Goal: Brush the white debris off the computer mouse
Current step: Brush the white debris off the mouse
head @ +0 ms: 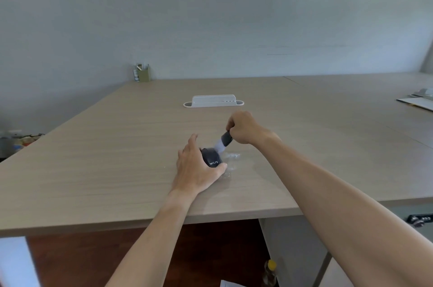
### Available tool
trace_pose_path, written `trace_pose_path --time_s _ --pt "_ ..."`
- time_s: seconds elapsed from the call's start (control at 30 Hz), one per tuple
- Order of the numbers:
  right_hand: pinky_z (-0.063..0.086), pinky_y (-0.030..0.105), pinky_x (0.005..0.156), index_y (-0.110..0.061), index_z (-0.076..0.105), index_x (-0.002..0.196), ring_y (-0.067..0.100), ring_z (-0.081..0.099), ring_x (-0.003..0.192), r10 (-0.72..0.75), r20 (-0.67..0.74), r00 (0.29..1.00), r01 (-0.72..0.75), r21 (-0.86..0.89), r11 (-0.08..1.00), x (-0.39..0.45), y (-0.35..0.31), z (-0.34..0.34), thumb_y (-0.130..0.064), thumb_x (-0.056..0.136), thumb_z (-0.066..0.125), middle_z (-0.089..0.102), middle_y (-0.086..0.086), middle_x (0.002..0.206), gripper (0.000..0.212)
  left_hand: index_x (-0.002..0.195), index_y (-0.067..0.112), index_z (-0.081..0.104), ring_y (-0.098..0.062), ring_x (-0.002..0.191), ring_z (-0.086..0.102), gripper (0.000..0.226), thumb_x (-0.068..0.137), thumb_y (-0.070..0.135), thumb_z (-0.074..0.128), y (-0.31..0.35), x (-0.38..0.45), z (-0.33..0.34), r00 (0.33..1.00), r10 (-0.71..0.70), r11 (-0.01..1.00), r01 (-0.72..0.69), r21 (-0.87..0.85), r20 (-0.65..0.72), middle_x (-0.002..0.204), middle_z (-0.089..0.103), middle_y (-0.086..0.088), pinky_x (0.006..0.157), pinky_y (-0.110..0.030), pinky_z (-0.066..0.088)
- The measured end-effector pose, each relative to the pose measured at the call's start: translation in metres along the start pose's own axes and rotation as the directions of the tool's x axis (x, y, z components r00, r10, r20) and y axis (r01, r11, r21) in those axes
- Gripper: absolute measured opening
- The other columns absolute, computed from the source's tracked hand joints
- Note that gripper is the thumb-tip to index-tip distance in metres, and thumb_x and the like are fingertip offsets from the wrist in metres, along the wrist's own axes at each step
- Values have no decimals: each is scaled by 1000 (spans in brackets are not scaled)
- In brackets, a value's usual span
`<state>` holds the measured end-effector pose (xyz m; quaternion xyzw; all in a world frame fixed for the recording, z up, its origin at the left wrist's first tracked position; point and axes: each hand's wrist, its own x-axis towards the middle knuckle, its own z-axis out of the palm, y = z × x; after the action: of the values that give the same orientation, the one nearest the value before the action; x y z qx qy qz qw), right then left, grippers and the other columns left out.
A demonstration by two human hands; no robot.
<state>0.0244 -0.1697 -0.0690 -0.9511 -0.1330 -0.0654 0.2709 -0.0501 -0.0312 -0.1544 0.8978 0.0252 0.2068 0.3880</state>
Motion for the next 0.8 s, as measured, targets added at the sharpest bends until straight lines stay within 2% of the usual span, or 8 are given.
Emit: trace_pose_path --time_s 0.13,0.2,0.3,0.43,0.53,0.6,0.7,0.8 --pt "48 31 77 0 74 98 25 59 92 -21 67 998 7 199 980 -8 -8 -1 9 78 43 70 14 102 38 148 17 22 -23 122 45 108 59 44 76 -1 2 1 1000 -12 1000 12 -7 20 112 53 4 101 -39 41" --pt "47 30 76 1 74 99 23 58 89 -17 120 993 -3 164 986 -8 -7 3 8 79 43 69 13 97 37 147 20 21 -23 120 46 106 58 44 73 -2 2 1 1000 -10 1000 10 -15 29 111 54 5 101 -41 42" --pt "54 37 85 5 74 96 31 64 102 8 36 999 -10 33 999 -3 -1 4 7 79 44 72 20 105 35 148 23 20 -22 120 45 104 60 40 72 -2 1 0 999 -1 999 2 -34 44 115 53 5 103 -42 40" --pt "55 37 84 6 74 94 31 63 102 11 -59 998 -5 113 994 -1 -4 -2 8 77 43 72 19 104 35 149 21 22 -23 130 40 102 65 47 75 0 0 1 1000 11 1000 -11 -10 7 133 48 -1 109 -39 33" --pt "48 29 72 0 74 94 22 60 88 -14 49 999 2 238 971 -7 -11 0 8 77 44 70 9 90 36 148 19 21 -23 132 39 103 67 55 73 -1 0 3 999 6 999 -4 42 -32 137 44 -3 107 -37 32" --pt "50 31 72 1 75 94 23 61 86 -7 114 993 -14 184 983 -7 -9 4 7 77 45 71 11 89 35 148 20 20 -24 130 42 102 68 53 73 -2 0 4 1000 -2 999 3 41 -23 136 44 -4 107 -39 36" --pt "55 40 86 5 74 94 33 63 102 18 20 1000 -19 56 998 -4 -1 5 6 79 44 72 22 103 34 147 20 21 -24 126 44 100 67 47 73 -3 1 3 1000 -16 999 17 30 -17 132 45 -5 105 -43 39" --pt "55 38 83 7 73 93 32 62 101 59 -57 997 -52 115 992 0 3 1 7 79 44 71 21 102 33 147 20 22 -24 126 44 98 67 44 73 -3 1 4 1000 -7 1000 8 21 -24 130 46 -3 105 -44 39"
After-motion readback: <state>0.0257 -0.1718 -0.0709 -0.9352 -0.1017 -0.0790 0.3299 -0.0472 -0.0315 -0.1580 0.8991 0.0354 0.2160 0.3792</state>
